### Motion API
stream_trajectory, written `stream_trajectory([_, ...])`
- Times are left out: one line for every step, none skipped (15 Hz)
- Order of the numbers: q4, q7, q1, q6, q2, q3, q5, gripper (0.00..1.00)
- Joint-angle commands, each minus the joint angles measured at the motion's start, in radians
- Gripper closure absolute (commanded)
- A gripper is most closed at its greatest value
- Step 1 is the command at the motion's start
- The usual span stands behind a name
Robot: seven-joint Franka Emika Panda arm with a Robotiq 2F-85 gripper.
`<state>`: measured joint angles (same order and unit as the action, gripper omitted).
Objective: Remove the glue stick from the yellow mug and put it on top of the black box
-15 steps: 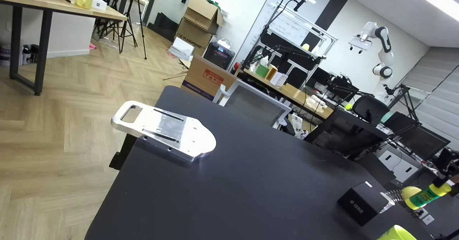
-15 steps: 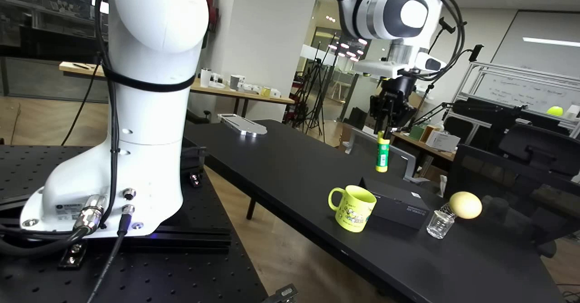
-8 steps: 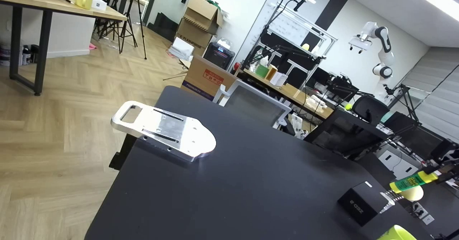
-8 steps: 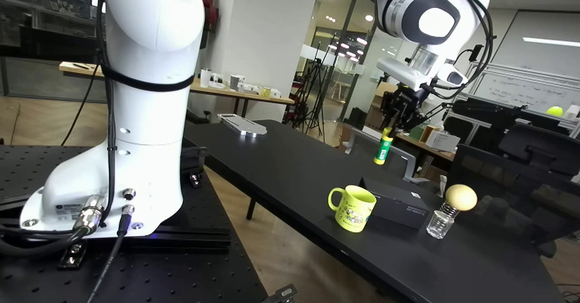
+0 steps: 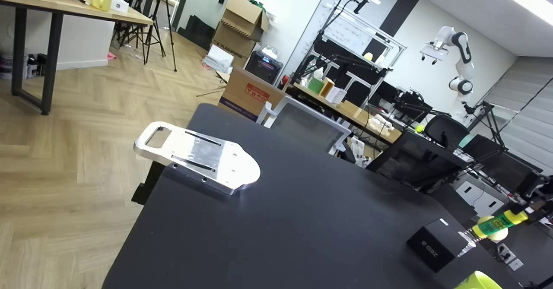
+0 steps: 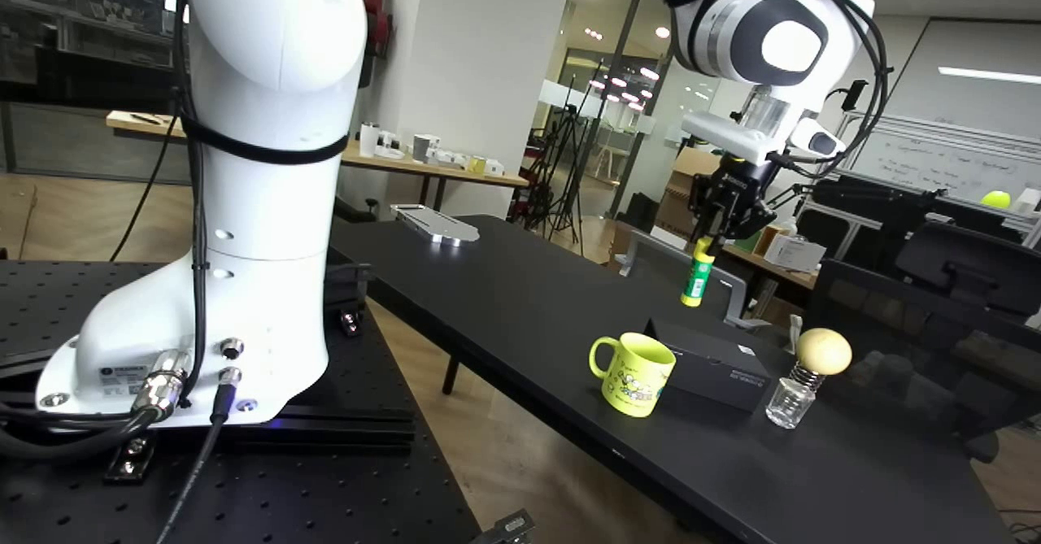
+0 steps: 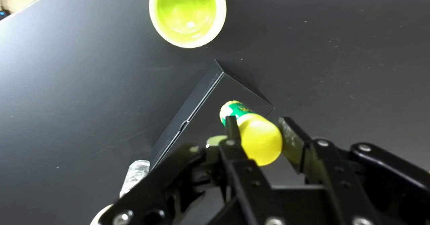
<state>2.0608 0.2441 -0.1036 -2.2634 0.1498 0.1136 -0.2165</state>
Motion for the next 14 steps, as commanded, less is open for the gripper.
stream_trajectory([-0.192,-0.123,0.012,0.045,0.135,-0.005,0.153,0.9])
stream_trajectory([-0.238,-0.137,0.014,0.055,0.17,-0.008,0.174,0.9])
stream_trajectory([-0.288,-0.136,0.014,0.074,0.207,-0.013,0.181,0.9])
stream_trajectory([-0.344,-0.124,0.01,0.107,0.25,-0.022,0.174,0.9])
stream_trajectory([-0.401,-0.105,0.004,0.143,0.291,-0.033,0.159,0.9])
stream_trajectory([-0.454,-0.088,-0.003,0.184,0.329,-0.045,0.144,0.9])
stream_trajectory([-0.507,-0.072,-0.013,0.231,0.364,-0.058,0.125,0.9])
stream_trajectory([-0.551,-0.073,-0.017,0.273,0.393,-0.064,0.119,0.9])
stream_trajectory([-0.589,-0.078,-0.019,0.305,0.42,-0.066,0.121,0.9])
stream_trajectory([-0.622,-0.083,-0.019,0.33,0.444,-0.064,0.131,0.9])
stream_trajectory([-0.654,-0.09,-0.021,0.354,0.467,-0.063,0.137,0.9])
stream_trajectory([-0.683,-0.089,-0.024,0.379,0.488,-0.062,0.14,0.9])
stream_trajectory([-0.706,-0.087,-0.029,0.393,0.505,-0.063,0.138,0.9])
stream_trajectory([-0.728,-0.085,-0.035,0.41,0.523,-0.064,0.135,0.9])
